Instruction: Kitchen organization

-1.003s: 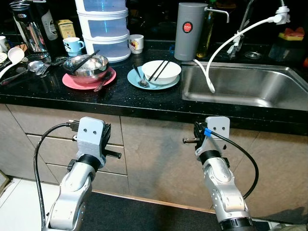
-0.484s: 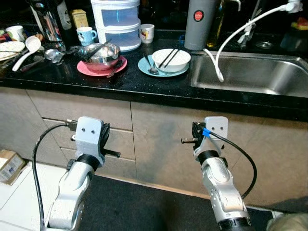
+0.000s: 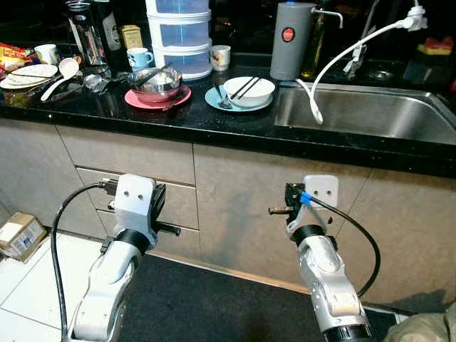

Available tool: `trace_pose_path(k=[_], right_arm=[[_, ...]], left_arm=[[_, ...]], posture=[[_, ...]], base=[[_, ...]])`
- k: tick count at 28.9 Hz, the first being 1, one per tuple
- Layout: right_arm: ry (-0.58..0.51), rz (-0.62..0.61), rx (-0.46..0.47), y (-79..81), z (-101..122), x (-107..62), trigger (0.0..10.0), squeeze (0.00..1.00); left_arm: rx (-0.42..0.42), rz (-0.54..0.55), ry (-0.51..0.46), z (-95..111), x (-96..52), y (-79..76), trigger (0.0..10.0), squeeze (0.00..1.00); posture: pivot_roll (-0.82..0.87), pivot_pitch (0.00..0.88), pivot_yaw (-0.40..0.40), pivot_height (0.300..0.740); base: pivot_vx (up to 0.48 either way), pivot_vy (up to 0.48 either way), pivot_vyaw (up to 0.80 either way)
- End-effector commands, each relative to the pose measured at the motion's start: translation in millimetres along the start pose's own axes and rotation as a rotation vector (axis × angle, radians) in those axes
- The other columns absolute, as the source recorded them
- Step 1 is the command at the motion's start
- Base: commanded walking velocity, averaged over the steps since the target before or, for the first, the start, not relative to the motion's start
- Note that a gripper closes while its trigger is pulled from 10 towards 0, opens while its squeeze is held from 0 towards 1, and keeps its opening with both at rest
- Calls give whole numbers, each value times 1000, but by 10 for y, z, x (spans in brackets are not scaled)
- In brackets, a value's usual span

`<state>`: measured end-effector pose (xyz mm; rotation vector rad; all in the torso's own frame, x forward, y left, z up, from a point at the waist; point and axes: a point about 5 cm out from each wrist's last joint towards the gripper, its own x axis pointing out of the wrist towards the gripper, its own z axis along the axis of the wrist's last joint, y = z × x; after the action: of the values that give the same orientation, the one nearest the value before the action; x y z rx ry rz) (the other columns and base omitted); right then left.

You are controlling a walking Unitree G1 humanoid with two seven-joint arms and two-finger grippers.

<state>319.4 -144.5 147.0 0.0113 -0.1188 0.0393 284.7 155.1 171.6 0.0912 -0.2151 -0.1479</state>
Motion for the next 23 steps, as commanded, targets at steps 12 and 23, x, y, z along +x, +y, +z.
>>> trace_pose_path(k=[12, 23], right_arm=[[165, 47, -90, 77, -279, -33, 10000, 0], [172, 28, -84, 31, -326, -30, 10000, 0]], left_arm=[[38, 30, 62, -124, -38, 94, 10000, 0], [11, 135, 108, -233, -76, 209, 10000, 0]], posture=[[5, 65, -6, 740], [3, 87, -2, 740]], base=[[0, 0, 0], [0, 0, 0]])
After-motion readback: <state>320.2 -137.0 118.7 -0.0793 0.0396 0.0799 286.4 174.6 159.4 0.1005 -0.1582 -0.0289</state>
